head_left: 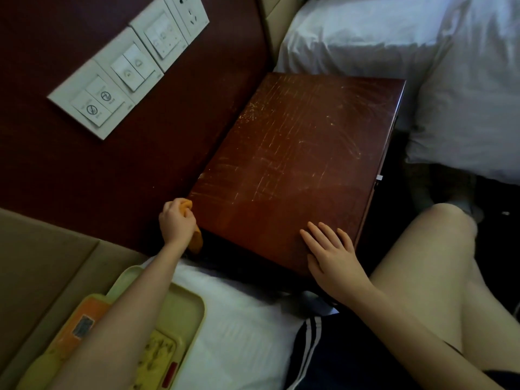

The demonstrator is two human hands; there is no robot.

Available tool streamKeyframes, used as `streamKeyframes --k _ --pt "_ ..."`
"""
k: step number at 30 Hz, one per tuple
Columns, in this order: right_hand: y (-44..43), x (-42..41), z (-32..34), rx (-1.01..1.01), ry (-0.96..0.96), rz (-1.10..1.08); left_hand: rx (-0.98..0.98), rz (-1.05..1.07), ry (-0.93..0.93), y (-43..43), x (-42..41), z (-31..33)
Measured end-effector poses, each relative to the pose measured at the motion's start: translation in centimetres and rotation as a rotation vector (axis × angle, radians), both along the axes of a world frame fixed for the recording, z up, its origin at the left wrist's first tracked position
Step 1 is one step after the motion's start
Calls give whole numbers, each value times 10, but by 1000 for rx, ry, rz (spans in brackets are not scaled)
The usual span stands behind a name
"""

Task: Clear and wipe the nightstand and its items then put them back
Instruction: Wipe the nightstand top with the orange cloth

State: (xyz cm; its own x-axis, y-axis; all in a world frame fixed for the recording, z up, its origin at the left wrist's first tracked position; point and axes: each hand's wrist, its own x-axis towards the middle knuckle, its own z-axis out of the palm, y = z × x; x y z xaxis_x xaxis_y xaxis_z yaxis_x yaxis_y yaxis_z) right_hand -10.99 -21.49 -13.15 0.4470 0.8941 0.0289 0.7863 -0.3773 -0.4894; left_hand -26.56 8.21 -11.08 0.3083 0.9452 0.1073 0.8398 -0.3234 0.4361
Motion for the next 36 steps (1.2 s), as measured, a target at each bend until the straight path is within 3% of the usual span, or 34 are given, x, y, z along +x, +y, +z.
streamKeyframes --k 3,9,18,28,36 --pt "1 0 0 1 -10 -3 -97 28 -33 8 7 4" --pt "4 -1 0 0 -20 12 -76 -218 -3 4 0 0" --pt "4 -1 1 -12 -49 28 -133 -80 -11 40 16 4" --pt "8 -3 2 8 -44 32 -90 -389 -28 5 -9 -5" --pt "4 -4 6 85 -73 -6 -87 -175 -1 40 23 1"
